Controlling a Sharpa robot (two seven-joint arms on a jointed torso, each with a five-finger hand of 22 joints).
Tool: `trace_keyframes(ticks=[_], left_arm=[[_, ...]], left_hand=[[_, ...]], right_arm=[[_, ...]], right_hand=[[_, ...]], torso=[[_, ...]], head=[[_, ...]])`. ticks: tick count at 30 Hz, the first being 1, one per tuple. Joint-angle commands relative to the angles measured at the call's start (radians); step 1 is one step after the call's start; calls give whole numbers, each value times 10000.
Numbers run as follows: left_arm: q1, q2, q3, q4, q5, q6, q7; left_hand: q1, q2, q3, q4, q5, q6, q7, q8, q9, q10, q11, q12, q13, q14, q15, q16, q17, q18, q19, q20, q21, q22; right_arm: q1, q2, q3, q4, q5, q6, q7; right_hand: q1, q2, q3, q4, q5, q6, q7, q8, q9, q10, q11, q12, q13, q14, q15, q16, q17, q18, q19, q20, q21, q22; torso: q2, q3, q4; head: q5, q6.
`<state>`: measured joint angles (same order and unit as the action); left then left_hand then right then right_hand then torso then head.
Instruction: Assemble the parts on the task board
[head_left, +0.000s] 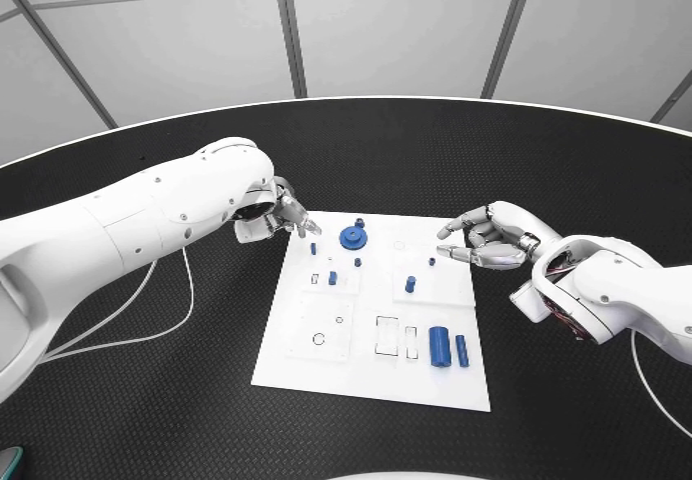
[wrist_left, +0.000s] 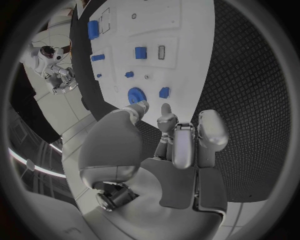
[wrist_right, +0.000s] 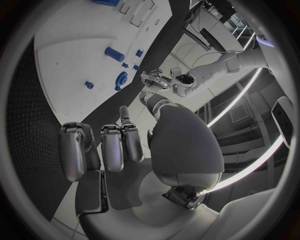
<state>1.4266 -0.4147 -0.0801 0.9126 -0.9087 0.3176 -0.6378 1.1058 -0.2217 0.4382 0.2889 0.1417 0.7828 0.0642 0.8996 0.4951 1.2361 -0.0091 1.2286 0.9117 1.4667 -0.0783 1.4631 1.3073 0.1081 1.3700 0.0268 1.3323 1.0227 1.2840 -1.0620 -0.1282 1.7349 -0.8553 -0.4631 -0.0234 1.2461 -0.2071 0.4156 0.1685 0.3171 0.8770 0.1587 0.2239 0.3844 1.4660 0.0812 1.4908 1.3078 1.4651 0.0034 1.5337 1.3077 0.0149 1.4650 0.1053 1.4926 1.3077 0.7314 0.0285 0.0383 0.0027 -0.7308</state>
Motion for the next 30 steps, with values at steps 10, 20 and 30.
trace_keyframes(ticks=[10, 20, 30], left_arm=[[-121, 439, -6, -525, -27, 352, -27], [-175, 522, -7, -752, -344, 228, 16], [-218, 639, -8, -929, -391, 353, 55]], left_hand=[[-15, 5, -334, 24, -40, -108, 44, -48, -35, -132, 40, -63, -63, 478, 91, -51, 397, -43, -94, 52, -68, -55], [-132, 48, -849, 31, -215, -115, 49, -53, -49, -166, 53, -50, -68, 476, 107, -52, 397, -37, -110, 71, -83, -73], [-134, 67, -873, 32, -222, -112, 47, -51, -50, -152, 52, -34, -41, 476, 106, -51, 398, -39, -107, 72, -80, -65]], right_arm=[[0, 28, 0, 6, 0, 7, -2], [0, 45, 0, -2, 0, 11, 5], [0, 66, 0, -6, 0, 22, 6]], right_hand=[[0, 71, -29, 4, 58, -7, 9, 66, 2, 395, -79, -14, 1882, 803, -60, -2, 1487, 157, 455, -50, -30, 1309], [0, 71, -29, 4, 58, -7, 9, 66, 2, 395, -79, -14, 1882, 803, -60, -2, 1487, 157, 455, -50, -30, 1309], [0, 71, -29, 4, 58, -7, 9, 66, 2, 395, -79, -14, 1882, 803, -60, -2, 1487, 157, 455, -50, -30, 1309]], torso=[[-18, -16, 24], [-19, -22, 23], [-5, -17, 28]], head=[[-33, -49], [-11, -82], [-47, -102]])
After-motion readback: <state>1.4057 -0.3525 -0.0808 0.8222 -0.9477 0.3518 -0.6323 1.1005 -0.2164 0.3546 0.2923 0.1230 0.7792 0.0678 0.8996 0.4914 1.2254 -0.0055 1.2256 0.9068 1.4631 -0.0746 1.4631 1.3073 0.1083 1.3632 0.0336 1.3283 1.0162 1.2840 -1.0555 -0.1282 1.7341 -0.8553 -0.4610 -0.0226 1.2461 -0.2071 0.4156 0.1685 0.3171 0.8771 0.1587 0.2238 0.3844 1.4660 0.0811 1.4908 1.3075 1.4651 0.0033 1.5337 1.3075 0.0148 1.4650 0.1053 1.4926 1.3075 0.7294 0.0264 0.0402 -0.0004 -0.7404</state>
